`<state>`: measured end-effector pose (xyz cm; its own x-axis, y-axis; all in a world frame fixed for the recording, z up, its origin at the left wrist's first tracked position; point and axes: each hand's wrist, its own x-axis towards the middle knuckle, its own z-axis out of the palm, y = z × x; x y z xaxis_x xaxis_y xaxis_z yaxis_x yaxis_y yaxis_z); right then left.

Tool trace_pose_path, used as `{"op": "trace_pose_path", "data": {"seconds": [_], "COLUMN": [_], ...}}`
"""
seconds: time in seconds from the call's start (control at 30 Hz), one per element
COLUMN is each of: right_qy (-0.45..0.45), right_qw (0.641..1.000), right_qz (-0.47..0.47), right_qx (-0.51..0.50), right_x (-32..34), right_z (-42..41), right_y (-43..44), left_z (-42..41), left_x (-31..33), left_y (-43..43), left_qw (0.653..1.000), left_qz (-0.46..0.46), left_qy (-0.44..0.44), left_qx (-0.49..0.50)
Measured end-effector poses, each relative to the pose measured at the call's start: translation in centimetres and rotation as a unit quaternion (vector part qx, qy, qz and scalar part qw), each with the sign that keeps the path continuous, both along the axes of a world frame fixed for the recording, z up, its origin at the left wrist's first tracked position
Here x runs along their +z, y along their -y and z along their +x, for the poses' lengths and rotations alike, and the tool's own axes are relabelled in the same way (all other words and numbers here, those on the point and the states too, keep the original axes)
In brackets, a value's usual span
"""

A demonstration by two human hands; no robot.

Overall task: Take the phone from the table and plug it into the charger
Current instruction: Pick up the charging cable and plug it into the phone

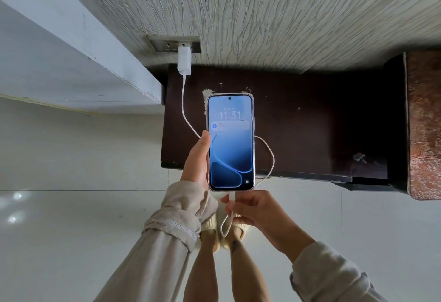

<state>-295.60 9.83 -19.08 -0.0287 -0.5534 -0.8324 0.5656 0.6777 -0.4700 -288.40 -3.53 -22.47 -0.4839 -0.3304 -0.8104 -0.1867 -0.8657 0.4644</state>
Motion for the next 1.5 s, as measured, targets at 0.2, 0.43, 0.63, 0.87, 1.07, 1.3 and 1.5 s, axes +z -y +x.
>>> {"op": "trace_pose_path", "data": {"seconds": [0.2,0.43,0.63,0.87,1.07,1.3,1.5], "right_qy": [-0.011,-0.073,-0.055,-0.028,-0.028,-0.024,-0.035], "right_qw": [1.0,0.997,0.997,0.996,0.996,0.997,0.997], "right_qz": [-0.007,0.022,0.049,0.069,0.072,0.073,0.07], "right_qx": [0.011,0.027,0.026,0.039,0.033,0.023,0.024], "right_x": [-0.2,-0.8,-1.0,-0.6,-0.5,-0.4,-0.5], "right_z": [-0.1,0.9,1.9,1.8,1.5,1.6,1.6], "right_y": [0.2,0.0,-0.5,-0.5,-0.6,-0.9,-1.3], "left_z": [0.1,0.1,0.1,0.1,-0.1,-0.1,-0.1], "left_x": [-0.8,-1.3,-1.4,-1.3,-1.2,-1.1,-1.0], "left_y": [0.4,0.4,0.4,0.3,0.2,-0.2,-0.4], "left_qw": [1.0,1.0,1.0,1.0,1.0,1.0,1.0], "left_qz": [0.0,0.0,-0.001,-0.003,-0.007,0.007,0.011], "left_qy": [-0.007,-0.006,-0.005,-0.003,0.005,0.004,-0.002], "left_qx": [-0.01,-0.002,0.01,0.003,0.007,0.005,0.011]}}
